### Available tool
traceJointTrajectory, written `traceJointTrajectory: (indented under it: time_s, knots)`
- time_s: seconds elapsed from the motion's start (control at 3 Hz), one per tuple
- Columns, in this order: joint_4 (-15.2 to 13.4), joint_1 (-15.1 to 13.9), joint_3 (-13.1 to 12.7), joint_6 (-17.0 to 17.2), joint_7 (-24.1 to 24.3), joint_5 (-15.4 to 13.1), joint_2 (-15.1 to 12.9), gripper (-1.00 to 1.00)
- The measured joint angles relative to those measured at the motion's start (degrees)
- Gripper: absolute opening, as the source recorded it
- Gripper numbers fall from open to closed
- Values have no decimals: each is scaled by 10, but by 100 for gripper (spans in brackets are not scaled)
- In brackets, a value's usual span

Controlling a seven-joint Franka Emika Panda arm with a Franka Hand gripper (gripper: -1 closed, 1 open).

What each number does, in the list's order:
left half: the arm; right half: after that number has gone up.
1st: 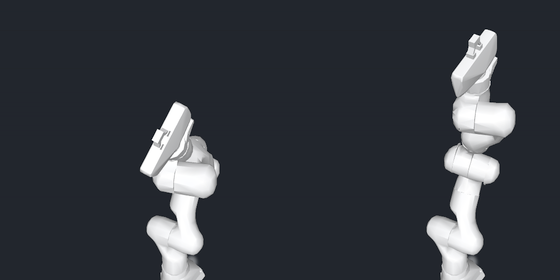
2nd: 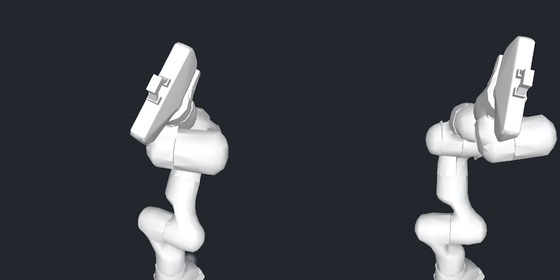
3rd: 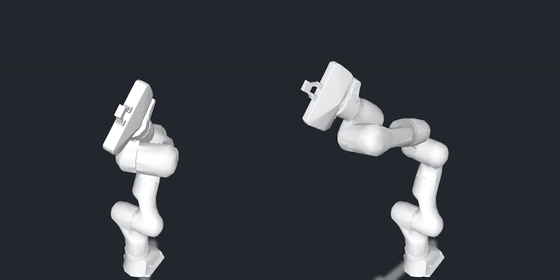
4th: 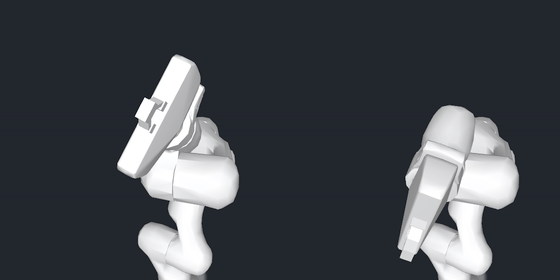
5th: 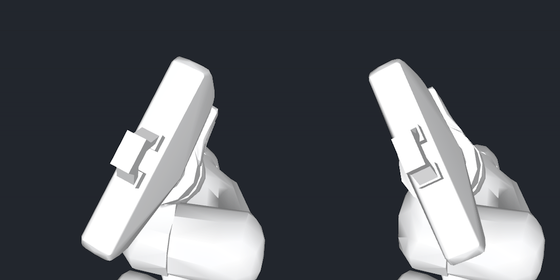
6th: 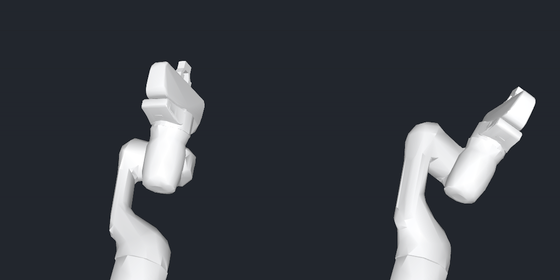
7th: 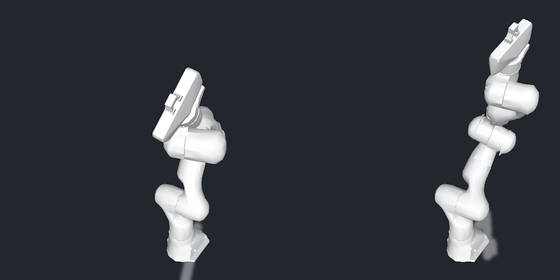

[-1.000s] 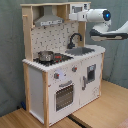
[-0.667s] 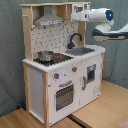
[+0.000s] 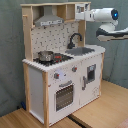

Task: Play with the kitchen

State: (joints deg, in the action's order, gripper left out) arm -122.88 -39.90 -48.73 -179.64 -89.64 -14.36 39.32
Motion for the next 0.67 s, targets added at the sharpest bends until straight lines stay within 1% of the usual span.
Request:
traceJointTrajectory:
  time_s: [0.33,0.67]
  knots:
    - [-21,41,33,-5,-15,0,1,-100]
    - [-20,62,49,-12,-29,0,16,-100]
